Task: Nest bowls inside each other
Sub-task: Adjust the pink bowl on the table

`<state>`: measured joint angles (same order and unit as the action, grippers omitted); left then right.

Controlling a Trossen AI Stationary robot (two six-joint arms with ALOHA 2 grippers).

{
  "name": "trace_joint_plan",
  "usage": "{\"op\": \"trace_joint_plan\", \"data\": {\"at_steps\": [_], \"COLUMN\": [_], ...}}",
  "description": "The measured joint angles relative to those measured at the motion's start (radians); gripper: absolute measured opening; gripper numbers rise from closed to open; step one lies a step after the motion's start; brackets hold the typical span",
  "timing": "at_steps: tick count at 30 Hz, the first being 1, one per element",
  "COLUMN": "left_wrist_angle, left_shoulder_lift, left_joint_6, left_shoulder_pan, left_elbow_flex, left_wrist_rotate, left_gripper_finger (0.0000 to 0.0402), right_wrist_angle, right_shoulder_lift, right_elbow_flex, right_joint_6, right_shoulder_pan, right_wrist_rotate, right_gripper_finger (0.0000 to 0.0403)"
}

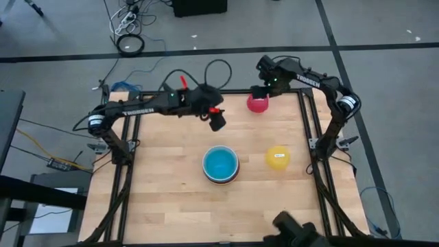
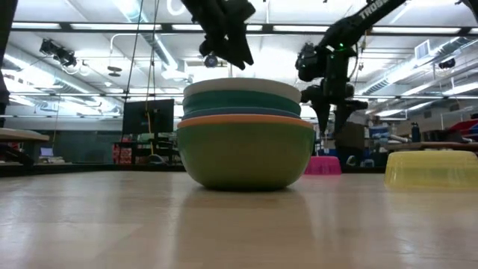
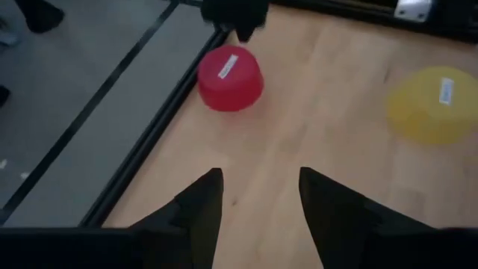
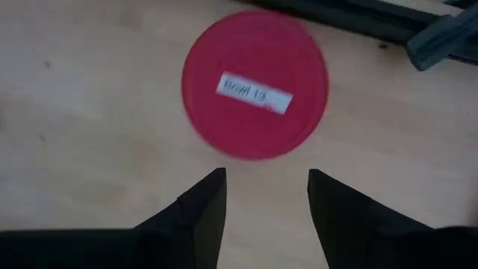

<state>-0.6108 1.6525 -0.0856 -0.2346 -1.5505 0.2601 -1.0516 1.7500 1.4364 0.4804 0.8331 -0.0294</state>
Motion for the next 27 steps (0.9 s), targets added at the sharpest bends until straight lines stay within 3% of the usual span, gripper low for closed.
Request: {"op": "trace_joint_plan", "data": {"at_steps": [4,8,13,18,21,24,27], "left_wrist_angle": [0.051,0.110,0.204,0.325,0.470,0.579,0.570], "left_shoulder_lift": [0.010,0.039,0.133,0.240,0.288,0.354,0.440], "left_joint_6": [-0.004,-0.035,-0.133,-0.259,-0.376,-0.510,-0.579], "left_shoulder_pan": [-0.058,-0.127,-0.241,-0.312,-0.341,-0.368,-0.379], "left_elbow_flex": [0.001,0.001,0.000,0.001,0.001,-0.052,-0.169], "left_wrist_rotate": [-0.050,-0.209,-0.488,-0.670,-0.784,-0.884,-0.955], "left_gripper_finger": [0.0186,0.0186,0.0186,0.0186,0.0186,0.0186,0.0186], "right_wrist_angle": [0.042,0.079,0.153,0.223,0.214,0.166,0.118], "right_shoulder_lift": [0.000,0.000,0.000,0.000,0.000,0.016,0.058], "right_elbow_flex": [-0.026,-0.050,-0.065,-0.064,-0.064,-0.064,-0.065], "right_joint_6": [0.046,0.070,0.077,0.076,0.094,0.102,0.098], "right_shoulder_pan": [0.081,0.117,0.107,0.097,0.119,0.150,0.166], "right_wrist_rotate": [-0.101,-0.170,-0.162,-0.123,-0.152,-0.212,-0.225], "right_gripper_finger": [0.0188,0.0189,0.0183,0.0177,0.0170,0.0165,0.0164]}}
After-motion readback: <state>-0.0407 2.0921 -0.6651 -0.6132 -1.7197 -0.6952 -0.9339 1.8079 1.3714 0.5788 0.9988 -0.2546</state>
